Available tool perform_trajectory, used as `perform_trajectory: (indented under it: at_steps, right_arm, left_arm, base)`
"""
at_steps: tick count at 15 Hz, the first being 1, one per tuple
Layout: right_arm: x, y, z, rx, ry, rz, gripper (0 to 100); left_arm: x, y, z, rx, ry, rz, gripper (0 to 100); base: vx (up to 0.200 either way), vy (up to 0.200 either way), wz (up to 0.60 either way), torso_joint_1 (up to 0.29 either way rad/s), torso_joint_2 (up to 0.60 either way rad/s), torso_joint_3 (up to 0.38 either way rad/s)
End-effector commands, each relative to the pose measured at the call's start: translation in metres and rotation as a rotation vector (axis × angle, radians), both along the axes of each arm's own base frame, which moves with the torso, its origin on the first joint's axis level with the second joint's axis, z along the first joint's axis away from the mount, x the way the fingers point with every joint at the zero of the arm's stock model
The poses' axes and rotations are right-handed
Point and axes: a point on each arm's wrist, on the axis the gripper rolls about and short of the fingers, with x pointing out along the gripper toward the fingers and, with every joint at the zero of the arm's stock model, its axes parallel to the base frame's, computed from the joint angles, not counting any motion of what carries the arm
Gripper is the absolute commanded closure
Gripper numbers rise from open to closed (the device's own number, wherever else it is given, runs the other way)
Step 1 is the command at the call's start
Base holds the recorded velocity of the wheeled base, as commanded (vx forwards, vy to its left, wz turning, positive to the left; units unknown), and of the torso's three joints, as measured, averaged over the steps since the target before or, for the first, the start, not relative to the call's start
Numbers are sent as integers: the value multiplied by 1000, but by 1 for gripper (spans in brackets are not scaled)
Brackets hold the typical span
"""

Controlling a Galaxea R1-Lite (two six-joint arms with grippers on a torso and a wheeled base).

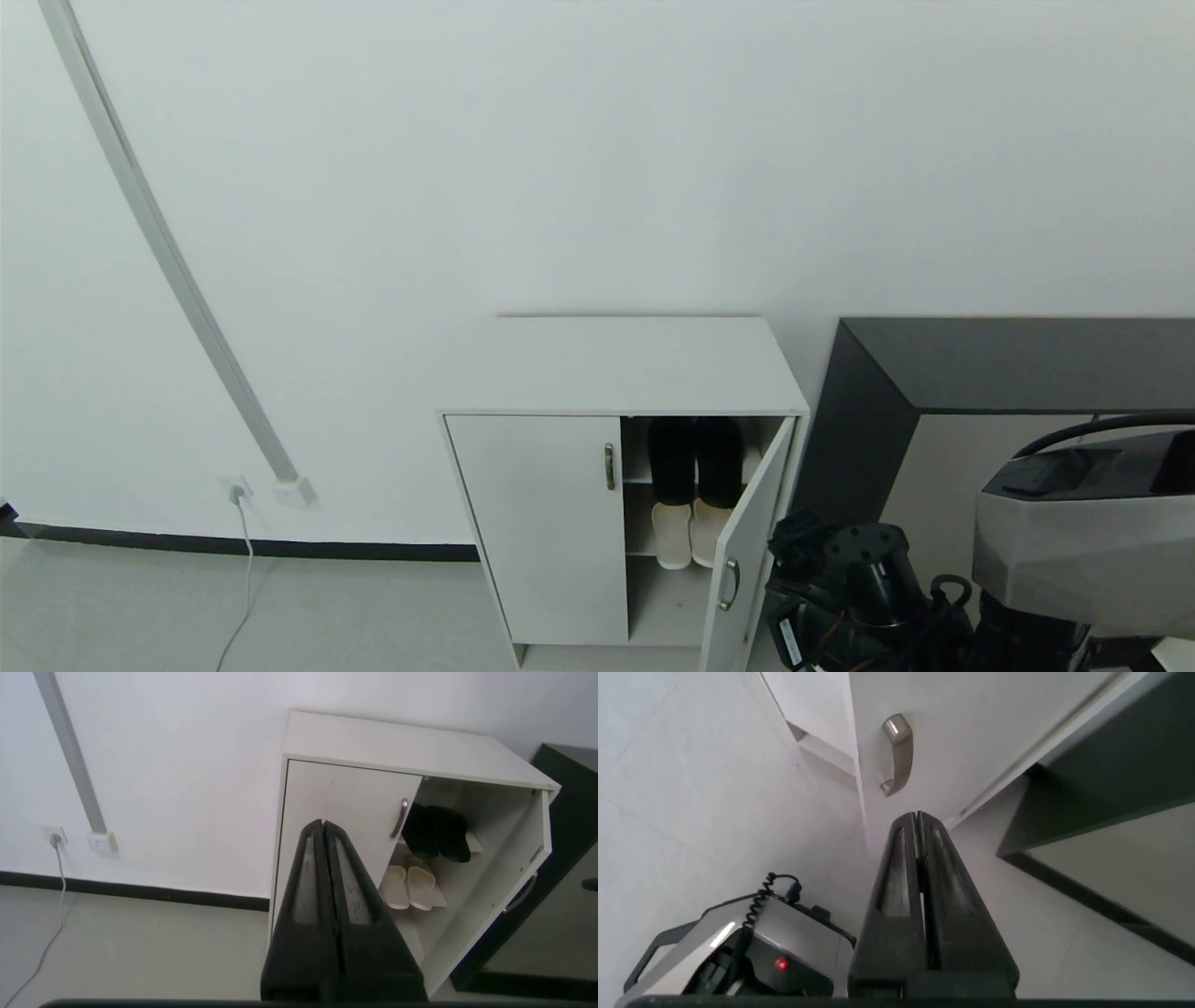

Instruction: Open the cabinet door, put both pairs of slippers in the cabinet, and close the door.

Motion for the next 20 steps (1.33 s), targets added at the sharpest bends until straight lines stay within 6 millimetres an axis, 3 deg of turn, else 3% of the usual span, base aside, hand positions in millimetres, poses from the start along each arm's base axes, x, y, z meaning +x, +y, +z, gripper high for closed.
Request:
perform_trajectory:
  at_steps: [1, 16, 20]
  right_arm:
    - [10, 5, -11, -5, 7, -6, 100]
    - [82, 50, 12, 107, -149, -31, 100]
    - [107, 55, 8, 121, -173, -55, 100]
  left_arm:
    - [0, 0, 0, 0, 3, 1, 100]
    - [0, 0, 0, 0, 3, 1, 100]
    - [0, 0, 0, 0, 3, 1, 100]
  base:
    - [0, 0, 0, 0, 0, 0]
    - [0, 0, 0, 0, 0, 0]
    - [0, 0, 0, 0, 0, 0]
